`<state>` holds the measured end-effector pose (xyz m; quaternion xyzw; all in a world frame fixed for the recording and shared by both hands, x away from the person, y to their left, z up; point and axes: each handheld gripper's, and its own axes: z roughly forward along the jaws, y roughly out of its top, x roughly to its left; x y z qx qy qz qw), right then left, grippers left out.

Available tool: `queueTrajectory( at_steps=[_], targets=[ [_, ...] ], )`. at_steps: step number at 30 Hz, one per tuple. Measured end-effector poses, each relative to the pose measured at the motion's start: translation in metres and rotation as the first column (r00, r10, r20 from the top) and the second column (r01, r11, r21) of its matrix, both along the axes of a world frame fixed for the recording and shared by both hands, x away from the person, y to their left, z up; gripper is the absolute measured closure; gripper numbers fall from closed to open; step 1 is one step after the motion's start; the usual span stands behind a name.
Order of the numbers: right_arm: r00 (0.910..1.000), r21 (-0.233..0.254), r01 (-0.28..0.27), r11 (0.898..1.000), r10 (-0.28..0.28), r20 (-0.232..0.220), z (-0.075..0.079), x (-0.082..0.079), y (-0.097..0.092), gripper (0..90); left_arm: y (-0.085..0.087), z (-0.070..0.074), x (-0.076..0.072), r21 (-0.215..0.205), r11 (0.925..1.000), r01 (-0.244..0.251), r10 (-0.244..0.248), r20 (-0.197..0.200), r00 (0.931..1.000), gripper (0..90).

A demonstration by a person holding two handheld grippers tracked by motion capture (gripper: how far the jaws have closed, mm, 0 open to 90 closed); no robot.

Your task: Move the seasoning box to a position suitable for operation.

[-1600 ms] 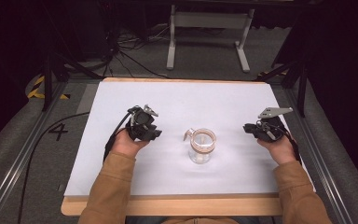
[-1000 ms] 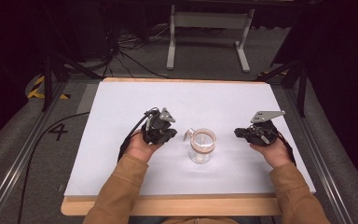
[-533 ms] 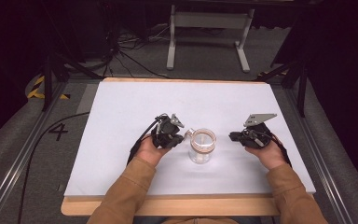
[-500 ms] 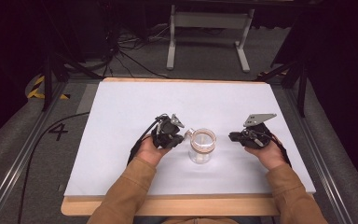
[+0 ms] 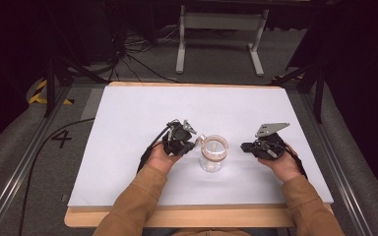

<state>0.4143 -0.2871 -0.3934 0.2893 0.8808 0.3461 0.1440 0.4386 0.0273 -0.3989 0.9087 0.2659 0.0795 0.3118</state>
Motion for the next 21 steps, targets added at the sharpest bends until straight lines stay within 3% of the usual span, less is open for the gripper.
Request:
queueTrajectory(
  at_steps=[12, 21],
  targets=[
    [0.9978, 0.008, 0.066, 0.998, -0.066, -0.009, 0.000, -0.019, -0.022, 84.0, -0.013, -0.003, 0.019, 0.002, 0.9998, 0.022, -0.022, 0.029, 0.9993, 89.7],
    [0.9927, 0.020, 0.117, 0.993, -0.116, -0.032, -0.002, -0.035, -0.035, 86.4, -0.021, -0.003, 0.032, -0.024, 0.9988, 0.043, -0.043, -0.001, 0.9991, 89.7]
  ],
)
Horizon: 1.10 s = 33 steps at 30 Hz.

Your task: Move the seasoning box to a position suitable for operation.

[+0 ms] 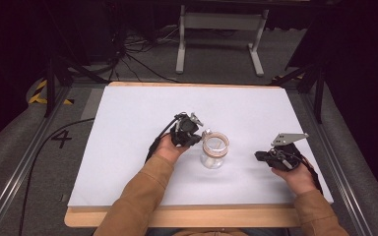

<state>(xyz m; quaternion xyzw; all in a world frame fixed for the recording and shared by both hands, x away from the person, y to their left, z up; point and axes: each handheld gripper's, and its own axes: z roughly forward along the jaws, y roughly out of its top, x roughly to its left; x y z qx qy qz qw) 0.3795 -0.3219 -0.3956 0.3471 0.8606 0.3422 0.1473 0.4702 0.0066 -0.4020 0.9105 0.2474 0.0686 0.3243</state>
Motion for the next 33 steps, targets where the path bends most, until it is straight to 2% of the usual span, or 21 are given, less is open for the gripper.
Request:
queueTrajectory(
  at_steps=[4, 8, 11, 12, 16, 21, 24, 25, 26, 29, 30, 33],
  targets=[
    [1.0000, 0.005, -0.003, 1.000, 0.003, 0.001, -0.001, 0.001, 0.003, 88.6, 0.000, 0.000, -0.002, 0.019, 0.9998, 0.004, -0.004, 0.010, 0.9999, 89.7],
    [0.9995, 0.008, -0.033, 0.999, 0.033, 0.001, -0.002, 0.007, 0.013, 88.8, 0.011, 0.005, -0.009, 0.017, 0.9998, -0.009, 0.009, 0.008, 0.9999, 89.6],
    [0.9986, 0.017, -0.054, 0.998, 0.054, -0.001, -0.003, 0.013, 0.020, 88.7, 0.018, 0.007, -0.013, 0.006, 0.9997, -0.025, 0.025, 0.011, 0.9996, 89.5],
    [0.9966, 0.034, -0.081, 0.996, 0.082, -0.011, -0.003, 0.019, 0.028, 88.7, 0.024, 0.009, -0.015, -0.004, 0.9994, -0.034, 0.034, 0.002, 0.9994, 89.3],
    [0.9948, 0.046, -0.099, 0.994, 0.100, -0.018, -0.005, 0.027, 0.038, 88.8, 0.041, 0.011, -0.022, -0.034, 0.9969, -0.071, 0.071, 0.000, 0.9975, 88.6],
    [0.9937, 0.051, -0.104, 0.993, 0.106, -0.036, -0.011, 0.039, 0.055, 88.9, 0.055, 0.012, -0.028, -0.040, 0.9943, -0.099, 0.099, -0.005, 0.9951, 88.5],
    [0.9909, 0.011, -0.134, 0.991, 0.134, -0.012, -0.018, 0.041, 0.071, 88.5, 0.058, 0.011, -0.031, -0.053, 0.9928, -0.107, 0.107, -0.005, 0.9943, 88.0],
    [0.9909, 0.011, -0.134, 0.991, 0.134, -0.012, -0.018, 0.041, 0.071, 88.5, 0.058, 0.011, -0.031, -0.053, 0.9928, -0.107, 0.107, -0.005, 0.9943, 87.6],
    [0.9913, 0.006, -0.131, 0.991, 0.131, 0.003, -0.021, 0.042, 0.079, 89.1, 0.060, 0.011, -0.032, -0.047, 0.9929, -0.109, 0.109, -0.007, 0.9941, 87.3],
    [0.9922, -0.011, -0.125, 0.992, 0.125, -0.005, -0.024, 0.042, 0.082, 89.2, 0.062, 0.012, -0.033, -0.054, 0.9921, -0.113, 0.113, -0.005, 0.9936, 87.3],
    [0.9927, -0.044, -0.120, 0.992, 0.120, -0.009, -0.026, 0.041, 0.085, 89.4, 0.062, 0.012, -0.033, -0.056, 0.9921, -0.113, 0.113, -0.004, 0.9936, 87.2],
    [0.9931, -0.049, -0.117, 0.992, 0.116, -0.015, -0.025, 0.039, 0.086, 89.4, 0.062, 0.011, -0.032, -0.061, 0.9919, -0.111, 0.111, -0.008, 0.9938, 86.5]
  ],
)
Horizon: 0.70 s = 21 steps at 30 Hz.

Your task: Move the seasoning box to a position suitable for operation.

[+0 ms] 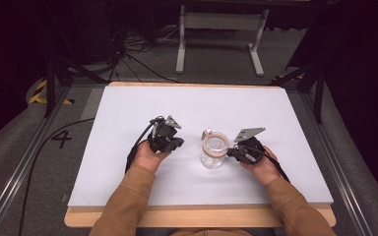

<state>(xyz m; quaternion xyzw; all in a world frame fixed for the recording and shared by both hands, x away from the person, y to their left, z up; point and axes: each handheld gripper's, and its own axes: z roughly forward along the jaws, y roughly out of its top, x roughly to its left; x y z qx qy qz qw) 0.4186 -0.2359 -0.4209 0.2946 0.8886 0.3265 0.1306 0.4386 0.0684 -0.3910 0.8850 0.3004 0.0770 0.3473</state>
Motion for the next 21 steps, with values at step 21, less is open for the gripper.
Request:
queueTrajectory(
  at_steps=[21],
  targets=[
    [0.9943, -0.008, -0.099, 0.995, 0.099, -0.041, -0.001, -0.017, 0.021, 89.4, -0.001, 0.003, 0.004, -0.028, 0.9996, 0.008, -0.008, -0.004, 1.0000, 86.6]
  ],
)
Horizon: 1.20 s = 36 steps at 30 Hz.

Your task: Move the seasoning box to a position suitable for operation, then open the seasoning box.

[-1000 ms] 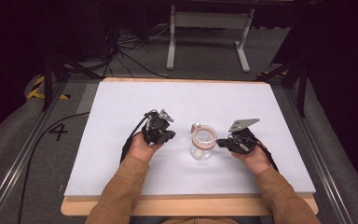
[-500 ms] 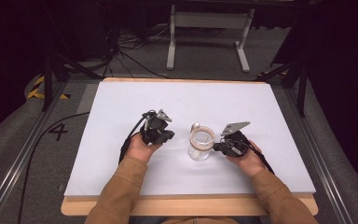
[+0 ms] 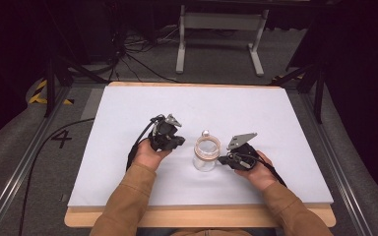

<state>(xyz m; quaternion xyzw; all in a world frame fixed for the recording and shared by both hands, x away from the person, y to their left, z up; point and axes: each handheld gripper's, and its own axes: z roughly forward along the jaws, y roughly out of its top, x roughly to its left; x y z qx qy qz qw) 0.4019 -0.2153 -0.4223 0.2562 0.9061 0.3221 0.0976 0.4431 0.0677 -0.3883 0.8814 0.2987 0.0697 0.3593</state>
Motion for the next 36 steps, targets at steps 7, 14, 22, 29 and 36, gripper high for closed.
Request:
queueTrajectory(
  at_steps=[7, 14, 22, 29, 36],
  targets=[
    [0.9995, 0.026, 0.030, 0.999, -0.031, 0.011, 0.007, -0.002, -0.014, 89.4, 0.001, 0.013, 0.002, -0.046, 0.9987, 0.023, -0.023, 0.008, 0.9997, 87.1],
    [0.9965, 0.056, 0.080, 0.995, -0.081, 0.020, 0.012, -0.008, -0.034, 89.4, -0.003, 0.031, 0.002, -0.163, 0.9852, 0.055, -0.046, 0.063, 0.9970, 83.7],
    [0.9938, 0.064, 0.104, 0.993, -0.106, 0.035, 0.013, -0.020, -0.044, 89.4, -0.015, 0.028, 0.009, -0.282, 0.9566, 0.075, -0.051, 0.090, 0.9946, 86.3],
    [0.9936, 0.072, 0.104, 0.992, -0.107, 0.037, 0.013, -0.028, -0.044, 89.4, -0.029, 0.028, 0.012, -0.259, 0.9599, 0.107, -0.074, 0.136, 0.9880, 85.1],
    [0.9953, 0.096, 0.080, 0.992, -0.085, 0.046, 0.017, -0.037, -0.037, 89.4, -0.039, 0.023, 0.017, -0.214, 0.9664, 0.143, -0.110, 0.159, 0.9811, 85.7]
  ],
)
